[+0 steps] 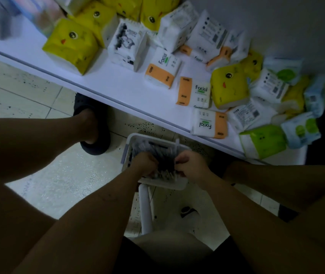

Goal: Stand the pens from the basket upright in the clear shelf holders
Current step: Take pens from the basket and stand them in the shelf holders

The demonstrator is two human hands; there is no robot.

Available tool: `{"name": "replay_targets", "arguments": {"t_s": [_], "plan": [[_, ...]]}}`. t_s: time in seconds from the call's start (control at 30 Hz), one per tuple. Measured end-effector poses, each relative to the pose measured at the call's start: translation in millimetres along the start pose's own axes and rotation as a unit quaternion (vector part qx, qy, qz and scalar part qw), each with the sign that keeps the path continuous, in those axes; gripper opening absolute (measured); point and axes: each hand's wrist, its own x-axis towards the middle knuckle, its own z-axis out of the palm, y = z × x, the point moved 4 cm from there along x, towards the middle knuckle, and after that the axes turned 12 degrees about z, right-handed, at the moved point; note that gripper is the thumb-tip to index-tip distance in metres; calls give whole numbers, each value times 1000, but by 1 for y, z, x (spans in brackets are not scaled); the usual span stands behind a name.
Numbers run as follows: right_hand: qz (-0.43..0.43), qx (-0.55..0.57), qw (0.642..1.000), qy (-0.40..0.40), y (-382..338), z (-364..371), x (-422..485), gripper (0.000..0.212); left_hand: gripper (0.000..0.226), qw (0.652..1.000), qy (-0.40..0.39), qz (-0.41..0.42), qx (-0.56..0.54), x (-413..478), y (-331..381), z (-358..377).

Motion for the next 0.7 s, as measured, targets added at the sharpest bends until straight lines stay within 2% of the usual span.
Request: {"name": "replay_targets", "arguments": {"t_s": [0.07,0.13,0.23,0.33,0.57,0.63,0.7], "plan": [[-17,-5,1000,21,-1,-5,-11,23,30,999,-17,39,-8,-8,18,-6],[-26,-2,999,42,-1,-14,-22,32,57,996,-7,95,2,-14,40,-14],[-34,38,997,54,-3,-29,-38,22,101,987,1,162,-24,-31,70,-23],[-49,94,994,38,-12,-41,-51,29,118,975,14,217,-51,-53,100,-30],[-177,138,972,76,-56,-73,-102,7,116,938,29,345,-18,-130,174,-59],[-217,166,960,59,-67,-79,-122,7,103,930,23,366,-23,-150,190,-72],[-271,144,950,54,-78,-88,-141,14,74,922,29,385,-4,-168,209,-84]]}}
